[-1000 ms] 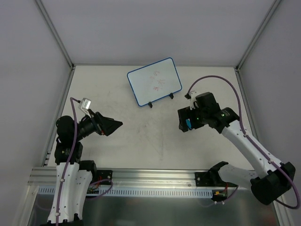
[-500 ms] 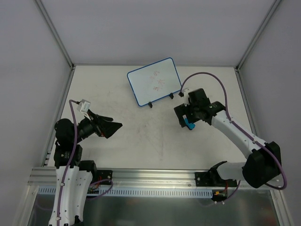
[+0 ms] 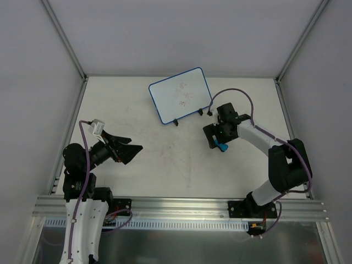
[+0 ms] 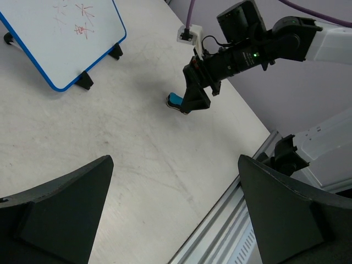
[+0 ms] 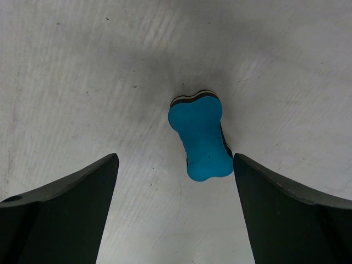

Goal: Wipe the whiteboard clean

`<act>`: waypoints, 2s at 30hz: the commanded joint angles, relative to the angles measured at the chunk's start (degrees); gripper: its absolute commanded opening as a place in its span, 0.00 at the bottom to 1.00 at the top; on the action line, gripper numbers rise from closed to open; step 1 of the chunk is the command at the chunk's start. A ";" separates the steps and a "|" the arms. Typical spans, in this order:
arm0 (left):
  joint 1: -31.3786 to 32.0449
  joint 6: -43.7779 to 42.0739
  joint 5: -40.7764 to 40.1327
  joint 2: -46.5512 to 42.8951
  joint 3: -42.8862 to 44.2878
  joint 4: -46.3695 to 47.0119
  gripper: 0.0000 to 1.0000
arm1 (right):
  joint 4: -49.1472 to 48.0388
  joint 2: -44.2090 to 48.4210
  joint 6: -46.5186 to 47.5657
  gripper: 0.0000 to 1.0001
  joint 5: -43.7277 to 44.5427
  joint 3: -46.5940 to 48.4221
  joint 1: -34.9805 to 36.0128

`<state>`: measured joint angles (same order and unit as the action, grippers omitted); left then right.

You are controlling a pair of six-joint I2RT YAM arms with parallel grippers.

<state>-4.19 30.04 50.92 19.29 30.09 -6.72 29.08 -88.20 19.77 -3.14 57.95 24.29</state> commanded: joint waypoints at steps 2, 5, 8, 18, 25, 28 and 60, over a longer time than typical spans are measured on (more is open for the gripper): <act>-0.21 -1.13 0.24 -0.48 -0.29 0.92 0.99 | -0.95 -3.90 0.01 0.89 -2.49 1.11 -2.14; -0.21 -1.21 0.32 -0.57 -0.29 1.01 0.99 | -1.48 -5.48 0.09 0.86 -3.02 1.02 -2.67; -0.30 -1.21 0.41 -0.57 -0.29 0.92 0.99 | -1.66 -6.45 0.01 0.84 -2.75 1.37 -2.76; -0.21 -1.30 0.94 -0.92 -0.20 1.01 0.99 | -2.10 -8.30 -0.96 0.64 -1.87 2.34 -3.20; -0.21 -1.48 1.73 -0.83 -0.12 0.92 0.99 | -2.10 -8.39 -1.66 0.54 -0.47 2.60 -3.29; -0.21 -1.48 1.82 -1.01 -0.12 1.01 0.99 | -2.19 -7.95 -1.75 0.56 0.41 2.60 -3.38; -0.21 -1.48 2.96 0.22 -0.11 1.10 0.99 | -2.54 -9.27 -2.54 0.51 0.50 3.57 -3.64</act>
<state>-4.19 29.98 52.36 19.25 30.04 -6.74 26.74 -97.27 18.02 -2.85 59.57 20.86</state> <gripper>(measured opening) 0.990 0.505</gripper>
